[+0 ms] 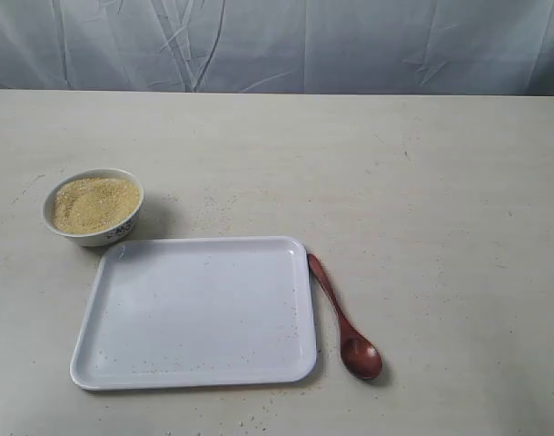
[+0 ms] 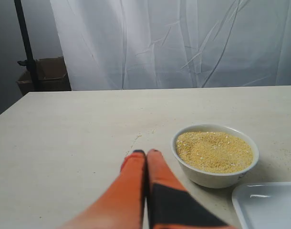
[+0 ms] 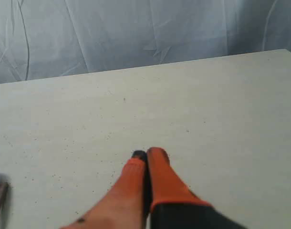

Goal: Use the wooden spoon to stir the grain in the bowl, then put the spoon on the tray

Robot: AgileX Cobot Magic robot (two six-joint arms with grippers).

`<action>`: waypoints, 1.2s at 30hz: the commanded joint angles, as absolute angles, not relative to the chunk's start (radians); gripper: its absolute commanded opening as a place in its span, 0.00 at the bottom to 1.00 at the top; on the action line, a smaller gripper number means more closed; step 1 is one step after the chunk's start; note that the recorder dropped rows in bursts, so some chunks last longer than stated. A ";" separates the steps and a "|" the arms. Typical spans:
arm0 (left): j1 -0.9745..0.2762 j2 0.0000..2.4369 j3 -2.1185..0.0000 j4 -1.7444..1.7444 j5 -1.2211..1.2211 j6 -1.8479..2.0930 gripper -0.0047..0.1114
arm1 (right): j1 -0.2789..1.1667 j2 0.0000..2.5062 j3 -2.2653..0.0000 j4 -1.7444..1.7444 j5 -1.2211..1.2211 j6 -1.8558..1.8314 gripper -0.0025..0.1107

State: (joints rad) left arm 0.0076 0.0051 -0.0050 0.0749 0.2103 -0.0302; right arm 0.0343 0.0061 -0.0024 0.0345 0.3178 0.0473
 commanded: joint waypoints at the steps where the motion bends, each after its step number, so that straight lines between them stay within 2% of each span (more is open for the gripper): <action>1: 0.008 0.000 0.000 0.071 0.206 -0.033 0.04 | 0.032 0.000 0.000 0.035 0.305 0.045 0.02; 8: 0.008 0.000 0.000 0.071 0.206 -0.033 0.04 | 0.032 0.000 0.000 0.027 0.246 0.045 0.02; 15: 0.008 0.000 0.000 0.071 0.206 -0.033 0.04 | 0.032 0.000 0.000 0.027 -0.112 0.045 0.02; 22: 0.008 0.000 0.000 0.071 0.206 -0.033 0.04 | 0.032 0.000 0.000 0.031 -0.347 0.045 0.02; 27: 0.008 0.000 0.000 0.071 0.206 -0.033 0.04 | 0.032 0.000 0.000 0.034 -0.418 0.010 0.02; 30: 0.008 0.000 0.000 0.071 0.206 -0.033 0.04 | 0.032 0.001 -0.040 0.034 -0.247 0.010 0.02; 36: 0.008 0.000 0.000 0.071 0.206 -0.033 0.04 | 0.032 0.213 -0.331 0.020 0.342 -0.006 0.01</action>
